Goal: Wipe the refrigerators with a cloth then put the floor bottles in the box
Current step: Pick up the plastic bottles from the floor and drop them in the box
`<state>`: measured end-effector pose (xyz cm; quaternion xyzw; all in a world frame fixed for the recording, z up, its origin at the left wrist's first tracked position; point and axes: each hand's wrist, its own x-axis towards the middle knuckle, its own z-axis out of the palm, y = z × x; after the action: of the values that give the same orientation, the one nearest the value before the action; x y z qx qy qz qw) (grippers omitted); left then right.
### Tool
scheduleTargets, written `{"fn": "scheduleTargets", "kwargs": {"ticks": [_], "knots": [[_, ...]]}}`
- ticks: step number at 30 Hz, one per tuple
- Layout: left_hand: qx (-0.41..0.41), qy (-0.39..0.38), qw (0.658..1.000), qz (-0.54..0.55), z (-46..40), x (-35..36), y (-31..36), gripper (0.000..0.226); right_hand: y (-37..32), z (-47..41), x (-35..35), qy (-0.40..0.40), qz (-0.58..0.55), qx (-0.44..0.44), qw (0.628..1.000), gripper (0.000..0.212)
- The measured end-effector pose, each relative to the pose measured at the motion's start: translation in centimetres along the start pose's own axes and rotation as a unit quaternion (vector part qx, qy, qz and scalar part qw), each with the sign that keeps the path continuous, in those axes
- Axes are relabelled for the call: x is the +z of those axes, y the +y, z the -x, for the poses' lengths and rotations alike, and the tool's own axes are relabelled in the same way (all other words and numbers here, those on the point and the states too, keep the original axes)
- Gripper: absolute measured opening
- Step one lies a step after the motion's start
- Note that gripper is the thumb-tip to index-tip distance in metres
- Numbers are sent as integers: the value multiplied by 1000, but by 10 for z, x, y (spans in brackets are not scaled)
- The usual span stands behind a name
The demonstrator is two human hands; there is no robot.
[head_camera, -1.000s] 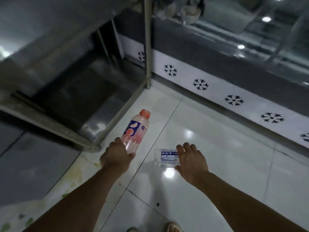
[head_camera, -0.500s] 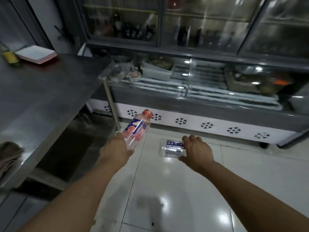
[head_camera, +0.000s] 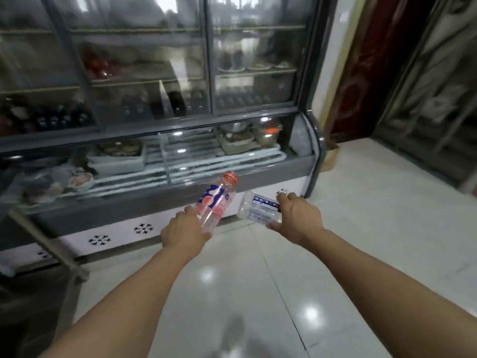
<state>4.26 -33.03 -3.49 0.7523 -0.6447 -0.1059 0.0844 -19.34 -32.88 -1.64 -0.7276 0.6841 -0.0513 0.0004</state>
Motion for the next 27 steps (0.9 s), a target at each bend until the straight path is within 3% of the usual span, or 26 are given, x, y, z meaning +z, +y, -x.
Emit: {"fn": "scheduleTargets", "kwargs": {"ticks": [13, 27], "knots": [[139, -21, 990, -15, -21, 53, 324, 61, 323, 12, -46, 17, 1, 190, 982, 57], [241, -31, 969, -36, -141, 126, 570, 61, 547, -75, -55, 22, 23, 278, 960, 56]]}}
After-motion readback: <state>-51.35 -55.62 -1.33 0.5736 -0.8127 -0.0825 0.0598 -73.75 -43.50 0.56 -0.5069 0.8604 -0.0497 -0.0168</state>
